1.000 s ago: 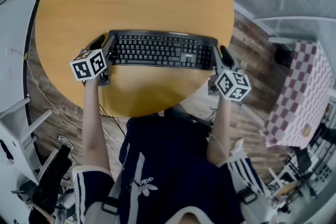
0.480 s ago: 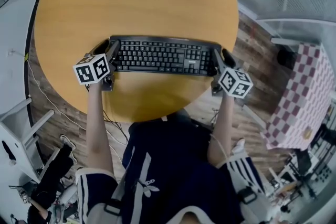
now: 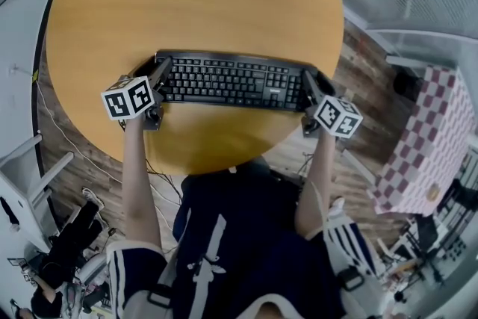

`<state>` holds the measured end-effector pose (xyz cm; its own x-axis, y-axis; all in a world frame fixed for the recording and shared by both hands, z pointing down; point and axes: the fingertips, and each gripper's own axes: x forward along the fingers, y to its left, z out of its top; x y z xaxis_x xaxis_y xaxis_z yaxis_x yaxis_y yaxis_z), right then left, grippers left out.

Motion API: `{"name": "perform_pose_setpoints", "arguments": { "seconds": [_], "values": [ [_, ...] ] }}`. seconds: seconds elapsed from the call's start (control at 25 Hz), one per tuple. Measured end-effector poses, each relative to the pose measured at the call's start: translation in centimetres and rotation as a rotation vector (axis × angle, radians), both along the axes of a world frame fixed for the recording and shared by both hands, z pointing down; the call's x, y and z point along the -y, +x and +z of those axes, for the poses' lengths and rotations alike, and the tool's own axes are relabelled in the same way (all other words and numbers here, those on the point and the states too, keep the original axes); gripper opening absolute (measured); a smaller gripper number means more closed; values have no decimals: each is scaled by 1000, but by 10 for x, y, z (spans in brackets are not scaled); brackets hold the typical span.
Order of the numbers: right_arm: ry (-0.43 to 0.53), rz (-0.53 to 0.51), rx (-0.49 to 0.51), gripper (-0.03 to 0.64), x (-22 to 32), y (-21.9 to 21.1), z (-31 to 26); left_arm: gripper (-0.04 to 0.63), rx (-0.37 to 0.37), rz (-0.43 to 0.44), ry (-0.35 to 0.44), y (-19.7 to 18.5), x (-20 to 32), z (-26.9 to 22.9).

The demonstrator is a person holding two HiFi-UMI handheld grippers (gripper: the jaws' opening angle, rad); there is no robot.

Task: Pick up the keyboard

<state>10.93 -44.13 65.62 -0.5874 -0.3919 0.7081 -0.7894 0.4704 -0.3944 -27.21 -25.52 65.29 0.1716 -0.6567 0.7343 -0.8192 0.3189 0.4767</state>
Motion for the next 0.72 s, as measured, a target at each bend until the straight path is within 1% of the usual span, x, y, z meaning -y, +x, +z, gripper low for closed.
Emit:
{"name": "perform_pose_setpoints", "arguments": {
  "seconds": [0.12, 0.28, 0.36, 0.72],
  "values": [
    [-32, -5, 40, 172, 0, -3, 0, 186, 4, 6, 1, 0, 1, -3],
    [-83, -48, 76, 172, 2, -2, 0, 186, 4, -4, 11, 1, 0, -2],
    [-100, -65, 75, 172, 2, -2, -1, 186, 3, -14, 12, 0, -1, -1],
    [-92, -68, 52, 170, 3, -2, -1, 186, 17, -34, 31, 0, -1, -1]
  ]
}}
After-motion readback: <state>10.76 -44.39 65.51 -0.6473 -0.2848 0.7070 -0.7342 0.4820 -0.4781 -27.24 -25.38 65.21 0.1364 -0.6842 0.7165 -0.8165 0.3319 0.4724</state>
